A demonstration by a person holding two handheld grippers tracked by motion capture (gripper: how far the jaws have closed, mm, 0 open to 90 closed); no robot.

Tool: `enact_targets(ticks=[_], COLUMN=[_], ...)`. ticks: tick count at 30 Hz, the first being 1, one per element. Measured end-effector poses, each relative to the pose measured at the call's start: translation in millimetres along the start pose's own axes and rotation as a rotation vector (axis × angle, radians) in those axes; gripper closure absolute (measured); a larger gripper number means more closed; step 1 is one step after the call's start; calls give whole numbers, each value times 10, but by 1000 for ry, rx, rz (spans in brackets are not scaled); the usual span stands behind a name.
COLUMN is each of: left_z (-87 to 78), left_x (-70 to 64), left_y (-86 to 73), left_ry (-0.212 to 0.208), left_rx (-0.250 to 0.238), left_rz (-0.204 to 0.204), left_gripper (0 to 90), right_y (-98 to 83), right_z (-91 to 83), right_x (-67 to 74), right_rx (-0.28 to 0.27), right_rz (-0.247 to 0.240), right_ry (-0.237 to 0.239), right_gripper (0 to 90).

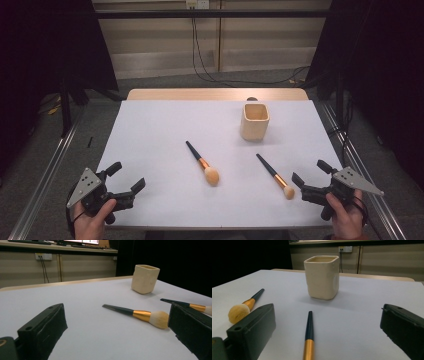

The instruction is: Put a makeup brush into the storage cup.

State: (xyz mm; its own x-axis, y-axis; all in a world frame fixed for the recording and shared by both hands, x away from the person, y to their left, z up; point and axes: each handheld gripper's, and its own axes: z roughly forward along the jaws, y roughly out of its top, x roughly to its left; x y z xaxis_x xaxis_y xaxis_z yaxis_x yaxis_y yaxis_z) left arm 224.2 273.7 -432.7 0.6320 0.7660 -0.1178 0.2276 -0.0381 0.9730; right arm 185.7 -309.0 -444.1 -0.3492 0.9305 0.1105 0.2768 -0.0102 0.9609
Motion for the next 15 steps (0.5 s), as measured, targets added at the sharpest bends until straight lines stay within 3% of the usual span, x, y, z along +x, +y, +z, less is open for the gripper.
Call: enact_targets(ticks=[7,15], left_z=[25,16], left_x=[7,-19], left_y=[-12,-1], left_ry=[1,-4], left_rx=[30,23], left_rz=[-6,0], left_gripper=[21,22], right_y=[-1,-3], right_z=[-23,-28], right_x=[2,18], right_rx=[-5,-2], right_rz=[2,-1], right_ry=[2,2], right_gripper=[0,0])
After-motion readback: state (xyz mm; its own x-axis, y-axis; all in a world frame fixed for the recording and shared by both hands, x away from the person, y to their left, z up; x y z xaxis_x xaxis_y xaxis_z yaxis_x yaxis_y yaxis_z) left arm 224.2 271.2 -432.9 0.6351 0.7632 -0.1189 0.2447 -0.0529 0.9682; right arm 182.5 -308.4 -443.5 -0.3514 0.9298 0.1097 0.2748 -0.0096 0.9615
